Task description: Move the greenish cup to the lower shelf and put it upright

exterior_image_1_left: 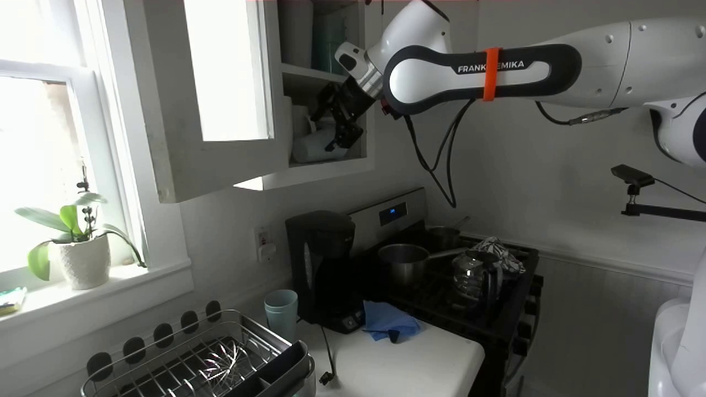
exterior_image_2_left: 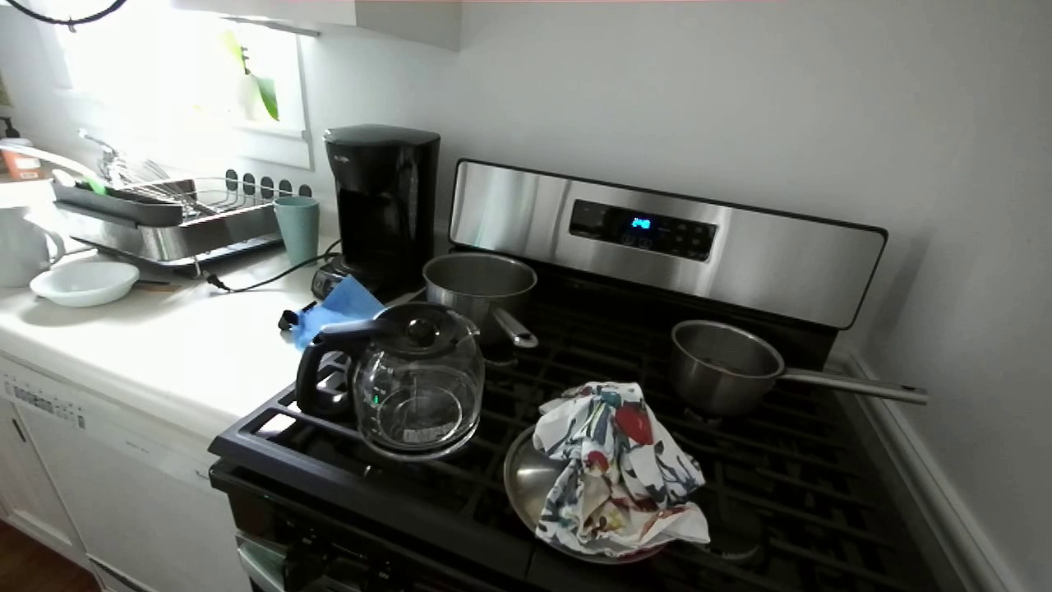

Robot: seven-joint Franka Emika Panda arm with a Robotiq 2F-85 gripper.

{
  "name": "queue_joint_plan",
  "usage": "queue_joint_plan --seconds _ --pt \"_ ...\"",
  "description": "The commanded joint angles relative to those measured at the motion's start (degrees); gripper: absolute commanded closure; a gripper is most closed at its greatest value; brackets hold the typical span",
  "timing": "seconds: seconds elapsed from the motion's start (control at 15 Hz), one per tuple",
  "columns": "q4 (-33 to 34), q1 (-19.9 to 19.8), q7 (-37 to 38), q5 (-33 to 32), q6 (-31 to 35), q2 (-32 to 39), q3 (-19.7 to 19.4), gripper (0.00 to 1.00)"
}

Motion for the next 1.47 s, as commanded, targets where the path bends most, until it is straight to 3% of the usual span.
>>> queue_joint_plan --seconds 0.0,0.2,0.6,1.4 --pt "-0.9 -0.2 -1.6 -0.1 2.2 -0.3 -0.4 0.00" --pt "-0.8 -0.3 -1.2 -0.1 2.8 -0.4 -0.4 0.00" --pt "0.4 -1.3 6.4 -1.2 0.4 -1.5 -0.1 0.00" --pt "0.4 -3.5 31.7 -7.1 -3.1 -3.3 0.0 0.00"
